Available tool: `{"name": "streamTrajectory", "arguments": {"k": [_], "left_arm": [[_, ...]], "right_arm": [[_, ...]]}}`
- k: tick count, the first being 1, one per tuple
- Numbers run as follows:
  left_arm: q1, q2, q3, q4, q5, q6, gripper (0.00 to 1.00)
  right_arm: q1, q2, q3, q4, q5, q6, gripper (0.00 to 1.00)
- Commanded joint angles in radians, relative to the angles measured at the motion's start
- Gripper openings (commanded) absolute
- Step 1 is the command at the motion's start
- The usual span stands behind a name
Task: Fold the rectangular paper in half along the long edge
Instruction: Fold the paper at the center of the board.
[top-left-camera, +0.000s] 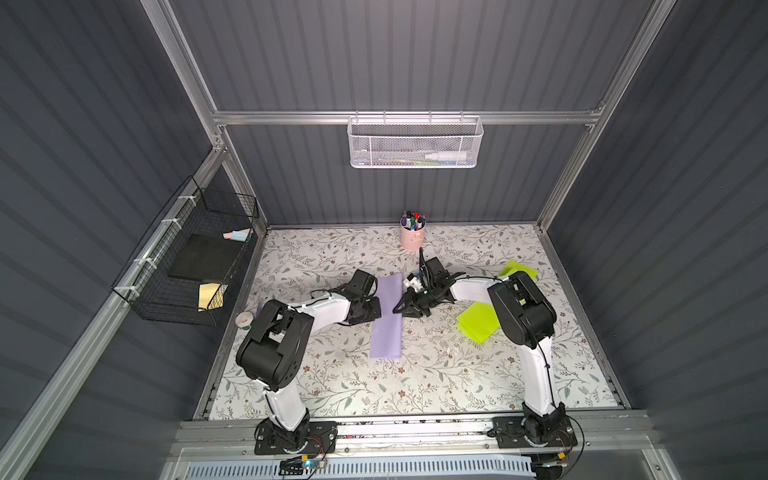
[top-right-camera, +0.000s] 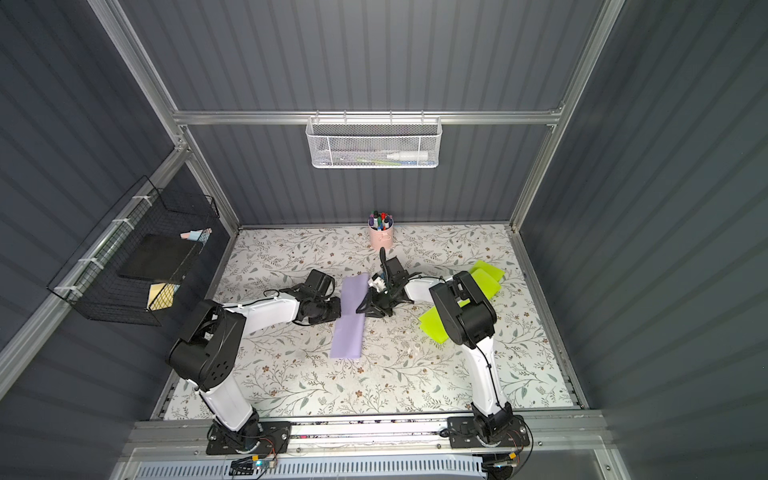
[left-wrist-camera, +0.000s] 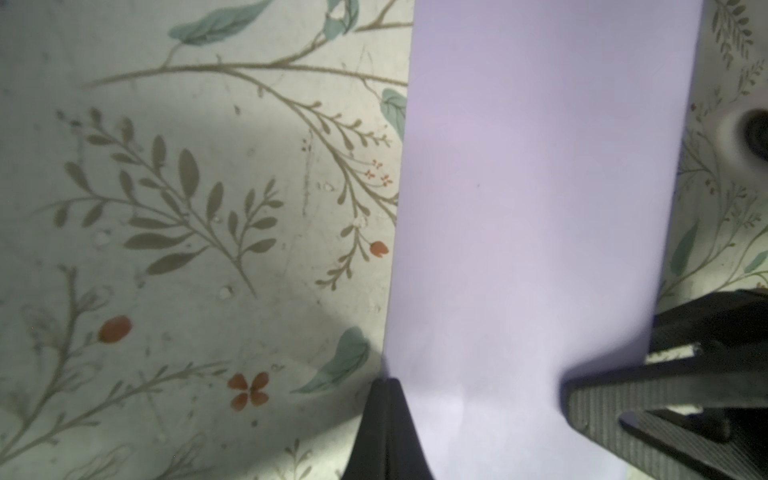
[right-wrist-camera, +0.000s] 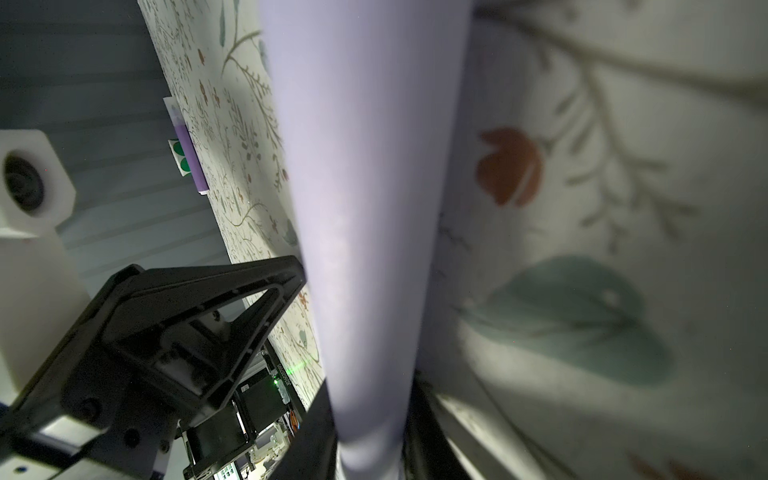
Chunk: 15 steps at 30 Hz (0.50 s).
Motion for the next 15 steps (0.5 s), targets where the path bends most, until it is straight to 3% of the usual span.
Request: {"name": "streamTrajectory", "arguments": {"k": [1, 15], "left_arm": [[-0.001, 0.029, -0.008, -0.054, 0.002, 0.004, 0.03], [-0.001, 0.022, 0.019, -0.049, 0.025, 0.004, 0.05]], "right_arm": [[0.007, 0.028, 0.004, -0.022, 0.032, 0.009, 0.27], [0.01, 0.038, 0.0, -0.011, 0.058, 0.037, 0.24]]}}
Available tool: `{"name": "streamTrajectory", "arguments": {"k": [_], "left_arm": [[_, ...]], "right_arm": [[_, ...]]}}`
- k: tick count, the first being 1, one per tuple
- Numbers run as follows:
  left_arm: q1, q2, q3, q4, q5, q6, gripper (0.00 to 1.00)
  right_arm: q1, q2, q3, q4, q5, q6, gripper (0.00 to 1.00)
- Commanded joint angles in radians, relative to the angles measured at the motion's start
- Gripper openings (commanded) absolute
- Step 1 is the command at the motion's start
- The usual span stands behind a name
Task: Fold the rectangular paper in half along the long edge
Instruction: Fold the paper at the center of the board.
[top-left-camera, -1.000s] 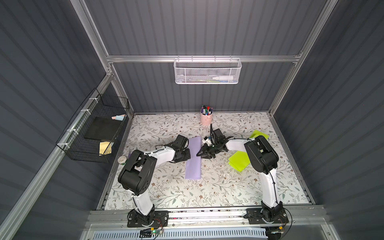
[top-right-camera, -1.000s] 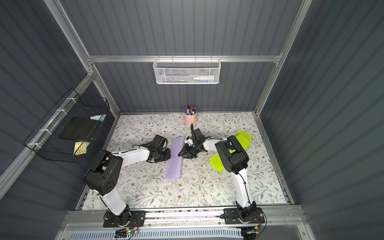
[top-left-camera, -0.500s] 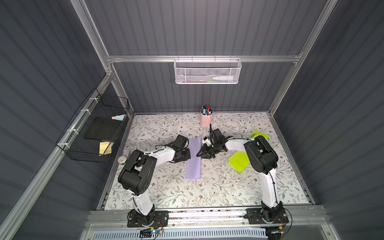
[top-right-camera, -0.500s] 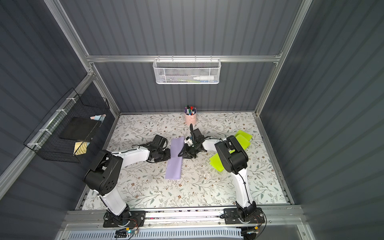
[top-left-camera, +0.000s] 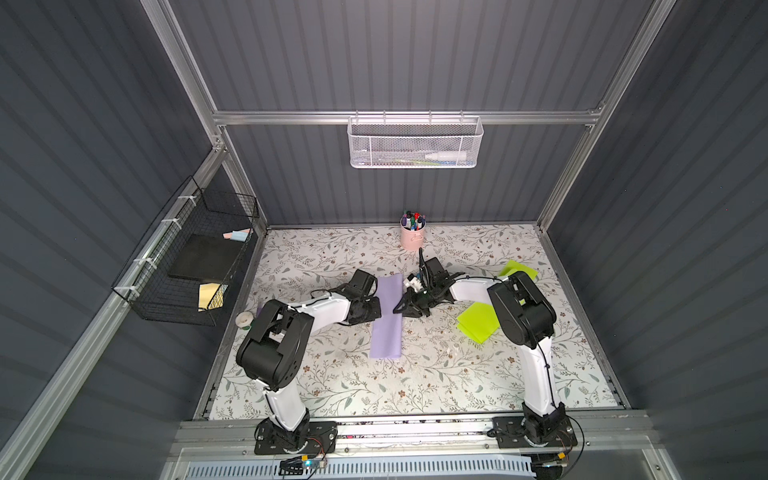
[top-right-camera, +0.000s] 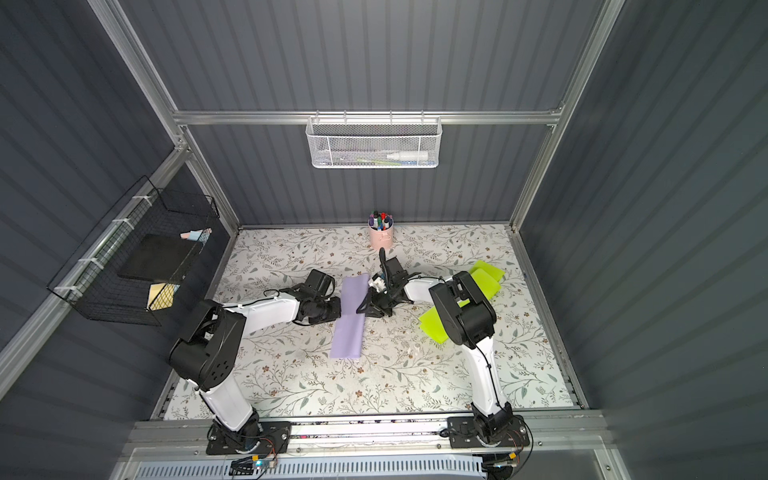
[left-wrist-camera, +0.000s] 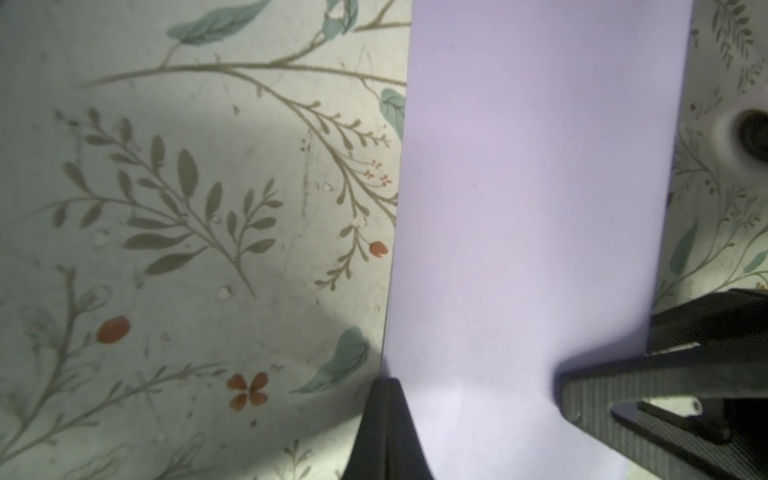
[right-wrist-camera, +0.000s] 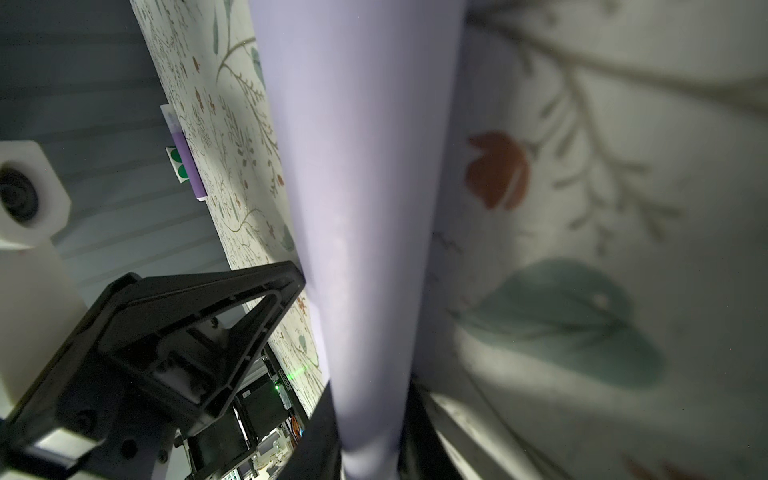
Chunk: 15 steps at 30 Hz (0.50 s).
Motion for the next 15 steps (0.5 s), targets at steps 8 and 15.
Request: {"name": "streamTrajectory", "arguments": {"k": [8, 15], "left_arm": [[-0.001, -0.02, 0.031, -0.036, 0.039, 0.002, 0.17], [-0.001, -0.096, 0.054, -0.009, 0.063, -0.002, 0.32]], "right_arm": [[0.01, 0.045, 0.006, -0.028, 0.051, 0.012, 0.23], [0.011, 0.048, 0.007, -0.04, 0.055, 0.006, 0.23]]}}
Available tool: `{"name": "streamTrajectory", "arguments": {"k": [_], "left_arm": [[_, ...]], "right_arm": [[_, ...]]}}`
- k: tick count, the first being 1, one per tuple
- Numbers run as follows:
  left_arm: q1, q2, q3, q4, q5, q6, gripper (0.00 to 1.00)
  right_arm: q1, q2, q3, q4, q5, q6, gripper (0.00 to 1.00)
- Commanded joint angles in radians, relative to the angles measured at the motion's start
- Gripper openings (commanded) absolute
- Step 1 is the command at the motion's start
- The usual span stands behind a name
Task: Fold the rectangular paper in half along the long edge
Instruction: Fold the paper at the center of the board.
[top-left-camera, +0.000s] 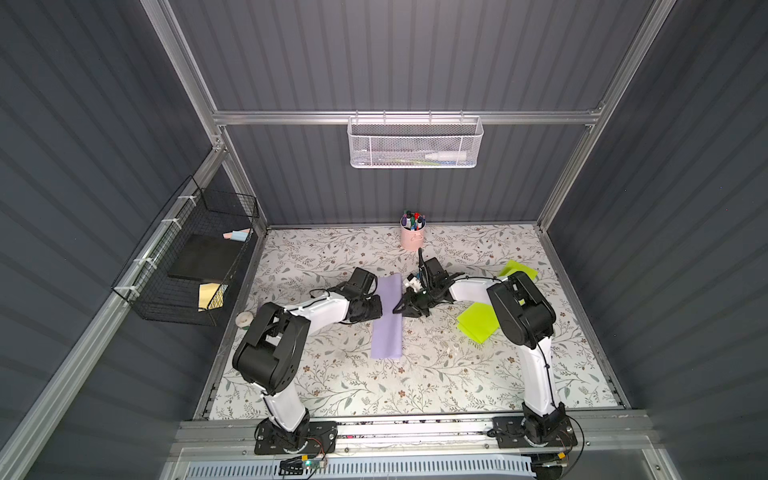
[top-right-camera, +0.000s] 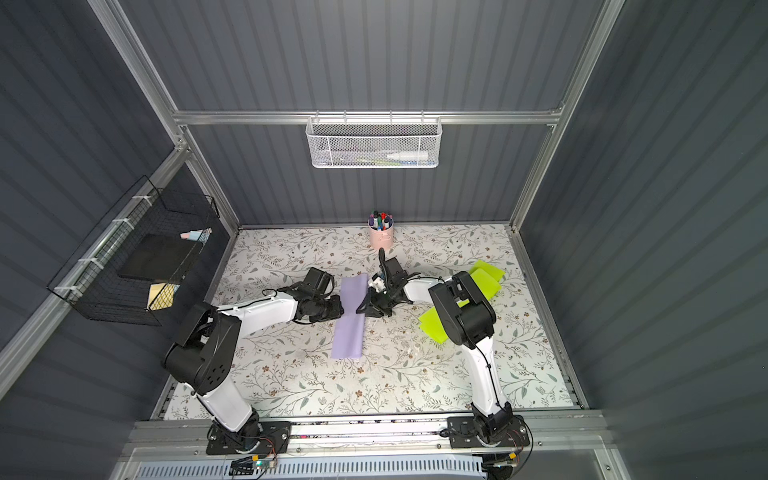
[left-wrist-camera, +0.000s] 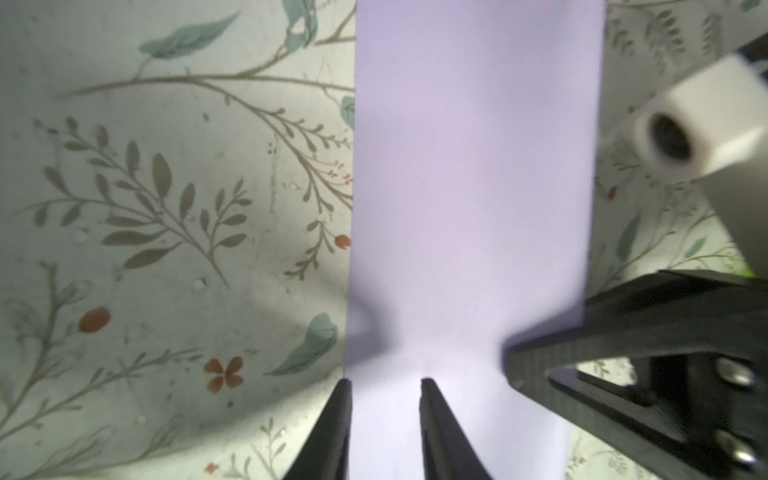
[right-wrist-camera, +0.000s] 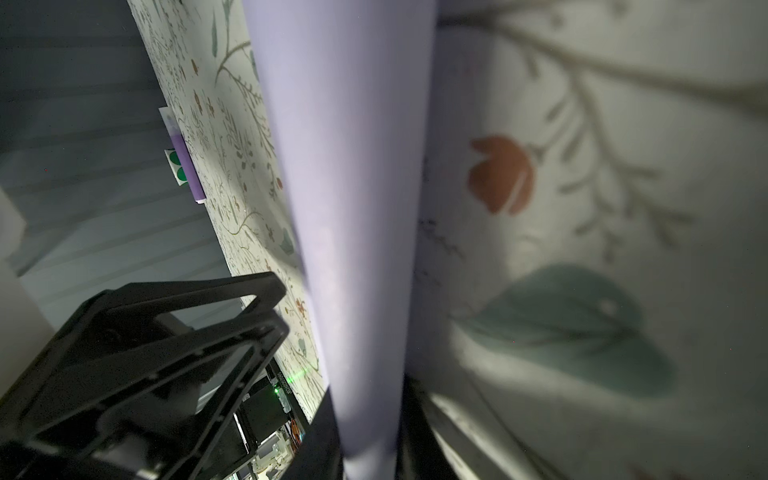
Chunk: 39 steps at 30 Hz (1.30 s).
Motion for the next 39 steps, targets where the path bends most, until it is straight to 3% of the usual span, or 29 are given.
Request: {"name": "streamTrajectory", "arguments": {"k": [1, 5, 10, 19, 26, 32, 36, 39], "left_arm": [[0.0, -0.04, 0.047, 0.004, 0.026, 0.008, 0.29], [-0.001, 0.002, 0.056, 0.017, 0.045, 0.019, 0.14], [-0.001, 0.053, 0.047, 0.039, 0.049, 0.013, 0.04], [-0.001, 0.112, 0.032, 0.046, 0.046, 0.016, 0.0], [0.0, 0.131, 0.013, 0.039, 0.027, 0.018, 0.0], [0.0, 0.142, 0.0, 0.042, 0.024, 0.017, 0.0], [0.0, 0.147, -0.002, 0.047, 0.023, 0.017, 0.0], [-0.001, 0.152, -0.001, 0.048, 0.027, 0.018, 0.0]], "right_arm": [[0.008, 0.047, 0.007, -0.045, 0.049, 0.002, 0.23], [0.008, 0.045, 0.006, -0.048, 0.051, -0.001, 0.23], [0.009, 0.044, 0.007, -0.053, 0.052, -0.004, 0.23], [0.007, 0.041, 0.008, -0.068, 0.059, -0.009, 0.23], [0.0, 0.006, 0.003, -0.104, 0.081, -0.03, 0.31], [-0.03, -0.093, -0.012, -0.19, 0.143, -0.069, 0.33], [-0.044, -0.185, -0.008, -0.204, 0.166, -0.065, 0.26], [-0.036, -0.191, 0.009, -0.147, 0.093, -0.035, 0.16]]}}
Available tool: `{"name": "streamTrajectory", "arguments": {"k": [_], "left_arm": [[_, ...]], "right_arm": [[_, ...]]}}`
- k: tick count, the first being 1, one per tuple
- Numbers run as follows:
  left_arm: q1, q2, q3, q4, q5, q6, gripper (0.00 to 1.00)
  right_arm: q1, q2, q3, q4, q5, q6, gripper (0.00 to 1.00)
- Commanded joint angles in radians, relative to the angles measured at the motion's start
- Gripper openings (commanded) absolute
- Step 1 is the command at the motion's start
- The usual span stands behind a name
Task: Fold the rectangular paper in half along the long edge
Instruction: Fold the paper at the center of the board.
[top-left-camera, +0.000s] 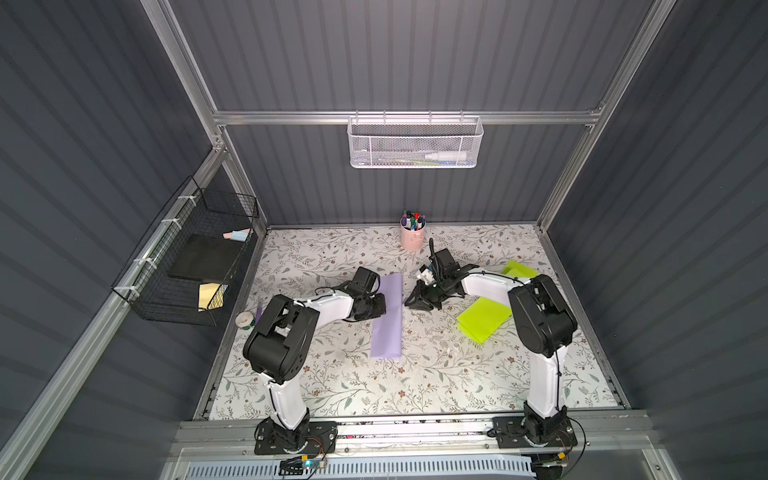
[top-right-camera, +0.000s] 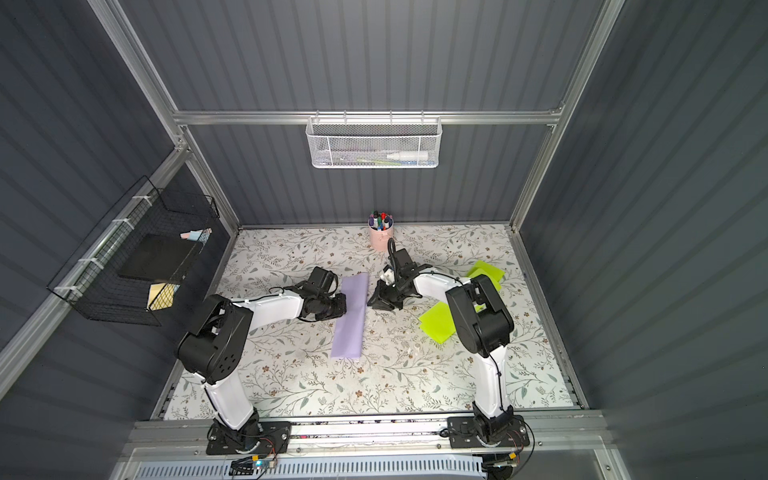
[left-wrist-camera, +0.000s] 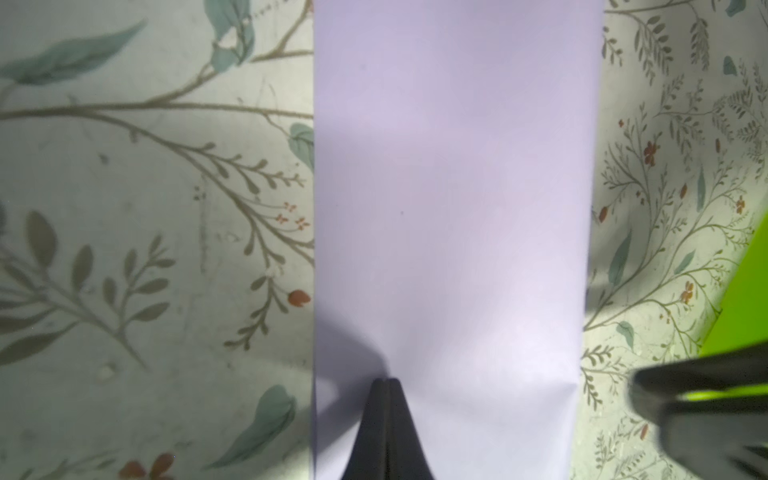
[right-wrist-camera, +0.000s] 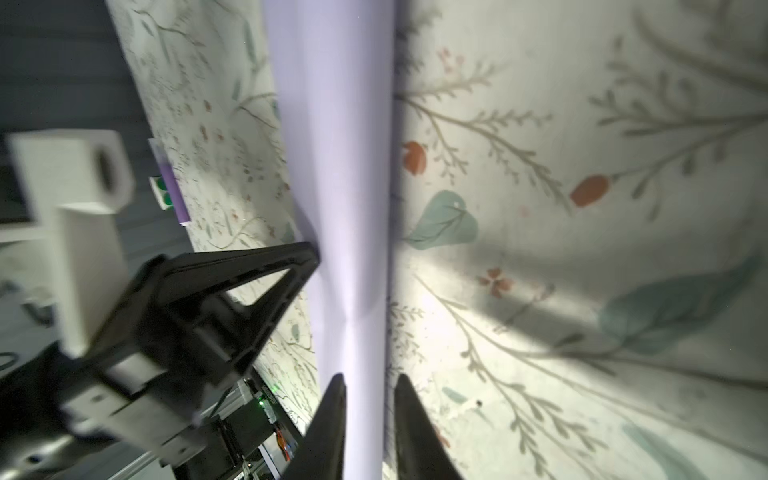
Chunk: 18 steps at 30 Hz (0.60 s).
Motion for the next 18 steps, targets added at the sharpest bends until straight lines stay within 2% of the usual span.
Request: {"name": "streamTrajectory", "arguments": {"k": [1, 6, 10, 18], "left_arm": [[-0.001, 0.041, -0.028, -0.036, -0.014, 0.011, 0.0], [-0.001, 0.04, -0.029, -0.036, -0.013, 0.012, 0.0], [-0.002, 0.042, -0.027, -0.037, -0.01, 0.014, 0.0], [-0.001, 0.041, -0.025, -0.041, -0.011, 0.016, 0.0]], "right_arm": [[0.023, -0.002, 0.033, 0.021, -0.046, 0.015, 0.13], [0.07, 0.094, 0.095, 0.026, -0.068, 0.02, 0.03], [0.082, 0.162, 0.089, 0.086, -0.091, 0.06, 0.01], [0.031, 0.181, -0.081, 0.256, -0.101, 0.146, 0.0]]}}
